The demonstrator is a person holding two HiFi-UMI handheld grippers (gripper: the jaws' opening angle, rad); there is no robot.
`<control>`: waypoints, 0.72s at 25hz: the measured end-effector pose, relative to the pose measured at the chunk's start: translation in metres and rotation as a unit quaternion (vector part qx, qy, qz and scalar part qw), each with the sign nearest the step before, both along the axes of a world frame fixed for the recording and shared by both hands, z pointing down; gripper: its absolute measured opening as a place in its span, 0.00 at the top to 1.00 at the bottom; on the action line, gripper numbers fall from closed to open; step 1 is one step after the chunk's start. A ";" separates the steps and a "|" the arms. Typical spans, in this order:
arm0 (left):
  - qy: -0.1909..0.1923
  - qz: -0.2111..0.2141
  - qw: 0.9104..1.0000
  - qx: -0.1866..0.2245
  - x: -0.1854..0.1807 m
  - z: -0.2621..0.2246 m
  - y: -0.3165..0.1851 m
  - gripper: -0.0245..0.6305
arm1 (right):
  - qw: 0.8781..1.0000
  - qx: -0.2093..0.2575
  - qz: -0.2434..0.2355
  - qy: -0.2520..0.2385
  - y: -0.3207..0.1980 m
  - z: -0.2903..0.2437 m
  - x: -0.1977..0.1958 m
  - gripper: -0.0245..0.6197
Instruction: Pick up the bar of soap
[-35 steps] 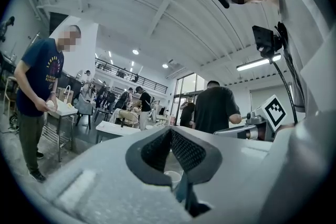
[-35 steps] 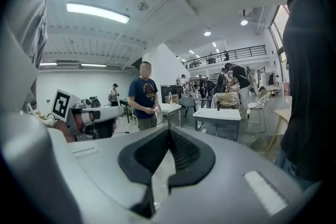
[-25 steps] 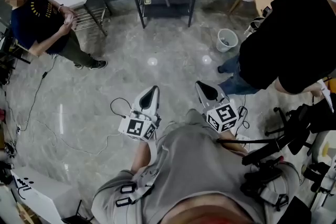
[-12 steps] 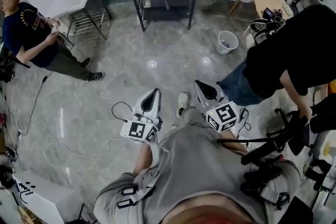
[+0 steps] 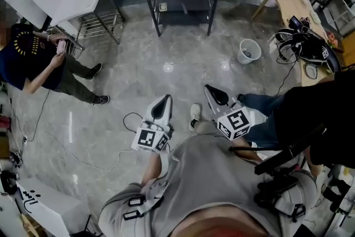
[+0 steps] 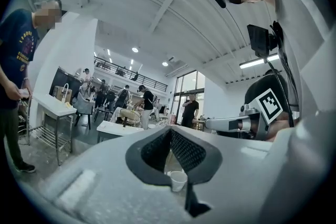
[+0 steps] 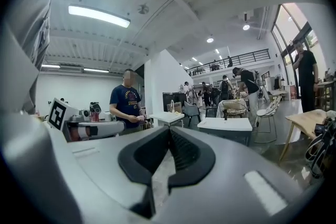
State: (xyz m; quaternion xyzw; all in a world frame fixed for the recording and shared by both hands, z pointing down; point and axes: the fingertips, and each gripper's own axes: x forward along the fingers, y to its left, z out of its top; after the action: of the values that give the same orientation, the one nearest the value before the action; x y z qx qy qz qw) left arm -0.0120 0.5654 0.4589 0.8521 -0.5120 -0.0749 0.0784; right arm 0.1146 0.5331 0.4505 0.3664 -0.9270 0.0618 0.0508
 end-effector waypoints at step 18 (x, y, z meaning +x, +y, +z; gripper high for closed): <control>-0.009 -0.010 1.000 -0.016 -0.003 -0.007 -0.192 0.97 | 1.000 -0.007 0.010 -0.015 -0.198 0.011 0.012 0.96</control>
State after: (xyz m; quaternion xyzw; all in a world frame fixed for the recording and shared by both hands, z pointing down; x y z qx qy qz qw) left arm -0.0149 0.3737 0.4523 0.8464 -0.5221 -0.0597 0.0862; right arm 0.1267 0.3353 0.4612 0.3747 -0.9234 0.0740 0.0386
